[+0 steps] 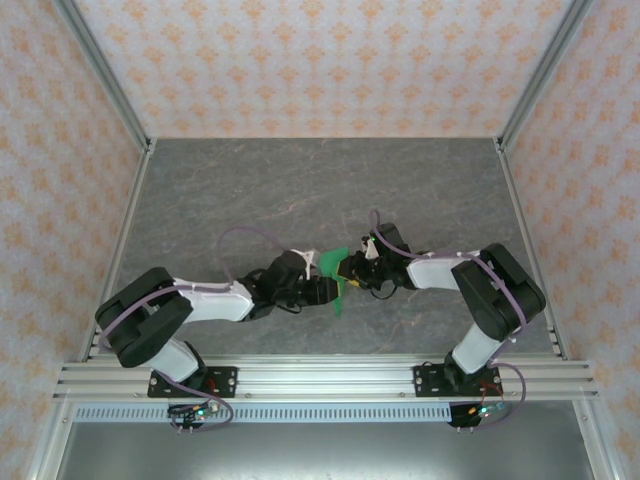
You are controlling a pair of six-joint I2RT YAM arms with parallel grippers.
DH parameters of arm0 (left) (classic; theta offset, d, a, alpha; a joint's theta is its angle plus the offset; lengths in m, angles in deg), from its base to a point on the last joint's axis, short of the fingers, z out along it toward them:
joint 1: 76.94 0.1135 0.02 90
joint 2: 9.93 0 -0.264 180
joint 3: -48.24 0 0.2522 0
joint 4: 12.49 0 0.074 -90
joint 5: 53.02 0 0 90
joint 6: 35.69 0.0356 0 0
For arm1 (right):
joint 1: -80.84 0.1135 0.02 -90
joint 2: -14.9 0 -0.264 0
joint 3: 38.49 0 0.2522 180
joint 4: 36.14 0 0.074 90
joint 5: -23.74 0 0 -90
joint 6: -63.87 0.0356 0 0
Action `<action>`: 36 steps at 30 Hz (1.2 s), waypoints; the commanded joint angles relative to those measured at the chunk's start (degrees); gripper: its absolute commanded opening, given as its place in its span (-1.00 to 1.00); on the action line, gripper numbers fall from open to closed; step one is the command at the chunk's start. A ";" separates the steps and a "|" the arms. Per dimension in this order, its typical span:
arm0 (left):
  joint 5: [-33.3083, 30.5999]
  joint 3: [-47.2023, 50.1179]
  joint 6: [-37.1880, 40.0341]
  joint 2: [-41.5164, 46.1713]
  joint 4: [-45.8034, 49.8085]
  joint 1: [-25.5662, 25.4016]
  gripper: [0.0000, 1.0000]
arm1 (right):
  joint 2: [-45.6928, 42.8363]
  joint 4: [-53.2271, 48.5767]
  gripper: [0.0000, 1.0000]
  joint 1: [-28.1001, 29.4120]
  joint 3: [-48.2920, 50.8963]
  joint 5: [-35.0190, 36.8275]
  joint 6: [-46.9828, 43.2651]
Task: Fold a paper plane with a square sheet of paper (fold left side to right side)
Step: Fold the wing for the fifth time at the center of the table.
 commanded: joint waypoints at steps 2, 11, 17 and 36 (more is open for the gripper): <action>2.04 1.13 -0.46 2.40 2.14 4.22 -0.12 | 2.81 -0.17 -0.34 0.57 -0.04 2.39 -1.49; 7.51 -3.05 -2.85 -3.47 -2.30 8.16 -0.28 | 2.81 -0.08 -0.34 0.54 0.01 2.05 -1.58; 9.10 -5.02 -4.58 -7.54 -6.02 9.33 -0.32 | 2.97 -0.08 -0.34 0.61 -0.03 1.92 -1.67; 10.96 -8.24 -5.55 -14.48 -8.74 9.55 -0.46 | 2.97 -0.17 -0.35 0.57 0.01 1.61 -1.65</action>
